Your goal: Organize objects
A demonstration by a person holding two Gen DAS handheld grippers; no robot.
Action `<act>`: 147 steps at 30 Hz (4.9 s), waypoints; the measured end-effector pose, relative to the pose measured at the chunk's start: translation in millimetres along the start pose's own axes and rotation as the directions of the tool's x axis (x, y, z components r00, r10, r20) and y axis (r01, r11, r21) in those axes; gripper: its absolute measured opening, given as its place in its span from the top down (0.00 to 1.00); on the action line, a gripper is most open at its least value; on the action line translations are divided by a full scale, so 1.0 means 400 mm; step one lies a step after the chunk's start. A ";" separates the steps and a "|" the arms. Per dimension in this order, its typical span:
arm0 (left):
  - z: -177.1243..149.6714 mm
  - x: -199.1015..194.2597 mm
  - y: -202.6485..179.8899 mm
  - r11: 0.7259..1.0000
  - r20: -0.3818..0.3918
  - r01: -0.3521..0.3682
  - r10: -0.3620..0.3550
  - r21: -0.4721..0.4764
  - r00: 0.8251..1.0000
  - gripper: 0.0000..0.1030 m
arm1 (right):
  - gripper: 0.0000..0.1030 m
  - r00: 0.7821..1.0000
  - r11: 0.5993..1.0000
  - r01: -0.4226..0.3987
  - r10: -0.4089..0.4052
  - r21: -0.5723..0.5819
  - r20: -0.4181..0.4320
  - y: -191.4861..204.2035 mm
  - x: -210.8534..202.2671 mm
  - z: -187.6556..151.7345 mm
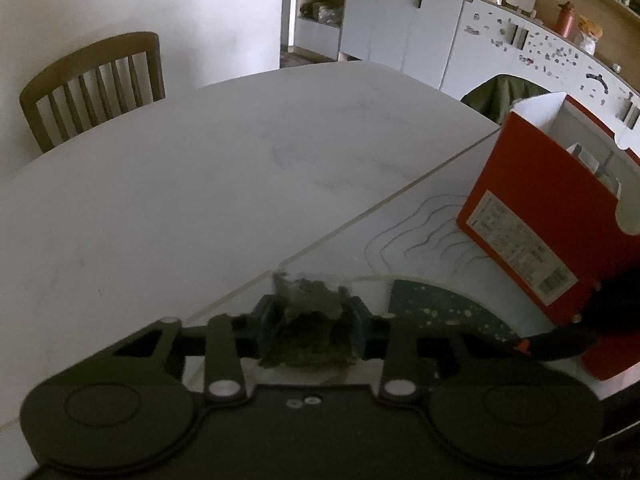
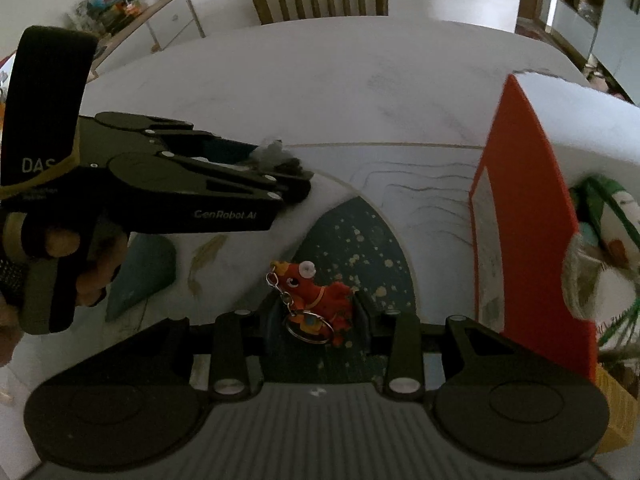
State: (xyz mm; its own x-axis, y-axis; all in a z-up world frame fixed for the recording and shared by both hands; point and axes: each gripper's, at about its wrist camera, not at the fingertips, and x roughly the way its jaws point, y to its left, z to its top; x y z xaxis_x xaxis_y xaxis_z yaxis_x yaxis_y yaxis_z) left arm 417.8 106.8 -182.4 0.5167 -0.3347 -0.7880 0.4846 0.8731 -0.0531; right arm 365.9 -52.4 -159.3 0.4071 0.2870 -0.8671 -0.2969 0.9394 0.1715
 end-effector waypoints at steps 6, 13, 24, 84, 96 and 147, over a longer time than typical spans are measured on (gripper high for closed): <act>-0.001 -0.023 -0.026 0.999 -0.021 -0.035 0.035 -0.001 0.999 0.68 | 0.64 1.000 1.000 0.001 -0.001 0.029 0.009 -0.006 -0.033 -0.017; 0.007 -0.101 -0.054 0.997 -0.022 -0.039 0.037 -0.061 0.999 0.68 | 0.64 0.999 0.998 -0.024 0.022 0.050 0.042 -0.006 -0.106 -0.026; 0.019 -0.269 -0.152 0.994 0.035 -0.042 0.046 -0.105 0.998 0.68 | 0.64 0.988 0.997 -0.067 0.062 0.033 0.140 -0.014 -0.267 -0.052; 0.241 -0.035 -0.678 0.996 -0.035 -0.069 0.067 -0.053 0.997 0.67 | 0.64 0.990 0.996 -0.019 0.006 0.091 0.141 -0.666 -0.411 -0.123; 0.242 0.051 -0.704 0.998 -0.082 -0.057 0.056 -0.008 0.995 0.67 | 0.64 1.000 1.000 -0.011 0.011 0.017 0.005 -0.645 -0.275 -0.118; 0.151 -0.201 -0.663 0.997 0.072 -0.047 0.051 -0.062 0.996 0.23 | 0.33 0.959 0.990 -0.065 0.029 0.123 0.281 -0.597 -0.488 -0.207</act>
State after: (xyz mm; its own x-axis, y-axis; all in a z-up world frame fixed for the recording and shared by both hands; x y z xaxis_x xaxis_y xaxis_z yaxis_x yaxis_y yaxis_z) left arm 290.4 -119.2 -67.8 0.5903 -0.3139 -0.7436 0.4150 0.9082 -0.0540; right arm 285.8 -348.5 -69.6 0.6248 0.3548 -0.6955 -0.2148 0.9345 0.2838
